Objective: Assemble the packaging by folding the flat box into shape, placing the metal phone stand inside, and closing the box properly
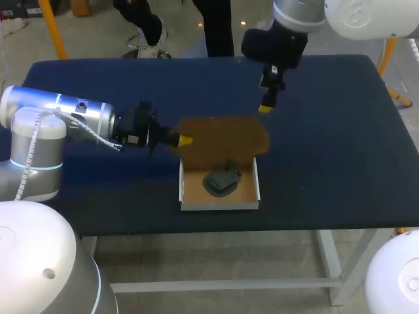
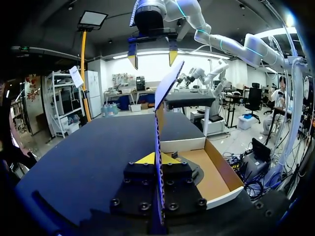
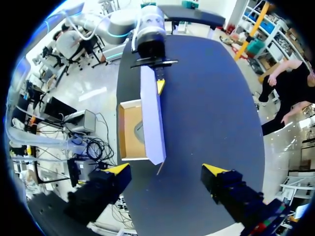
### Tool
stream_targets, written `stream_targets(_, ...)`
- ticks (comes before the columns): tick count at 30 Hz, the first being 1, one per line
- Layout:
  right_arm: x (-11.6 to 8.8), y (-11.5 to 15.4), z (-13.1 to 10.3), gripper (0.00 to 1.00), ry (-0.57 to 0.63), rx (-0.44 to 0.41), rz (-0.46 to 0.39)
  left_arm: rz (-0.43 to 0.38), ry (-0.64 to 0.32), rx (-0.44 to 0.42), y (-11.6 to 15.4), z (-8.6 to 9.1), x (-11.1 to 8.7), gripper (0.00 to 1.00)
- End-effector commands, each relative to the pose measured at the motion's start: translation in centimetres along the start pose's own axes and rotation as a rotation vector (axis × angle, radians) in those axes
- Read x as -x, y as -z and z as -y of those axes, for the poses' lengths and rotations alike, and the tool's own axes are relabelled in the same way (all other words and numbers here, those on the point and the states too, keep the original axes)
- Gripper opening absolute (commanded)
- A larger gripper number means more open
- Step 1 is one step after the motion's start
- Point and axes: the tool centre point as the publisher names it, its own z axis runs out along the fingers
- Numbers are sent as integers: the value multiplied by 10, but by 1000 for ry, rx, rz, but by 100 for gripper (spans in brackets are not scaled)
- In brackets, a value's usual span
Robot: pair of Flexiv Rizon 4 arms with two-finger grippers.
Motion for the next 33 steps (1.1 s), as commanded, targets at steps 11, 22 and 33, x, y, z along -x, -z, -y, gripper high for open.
stream_targets(11,13,-4,-28,71,56,-12,9,-2,-1,-2,0,0,0,0)
stream_targets(22,23,-18,-53,48,128,-29,7,-2,-1,-2,0,0,0,0)
stream_targets(33,26,-35,-70,48,205,-71,2,-2,-1,-2,0,0,0,0)
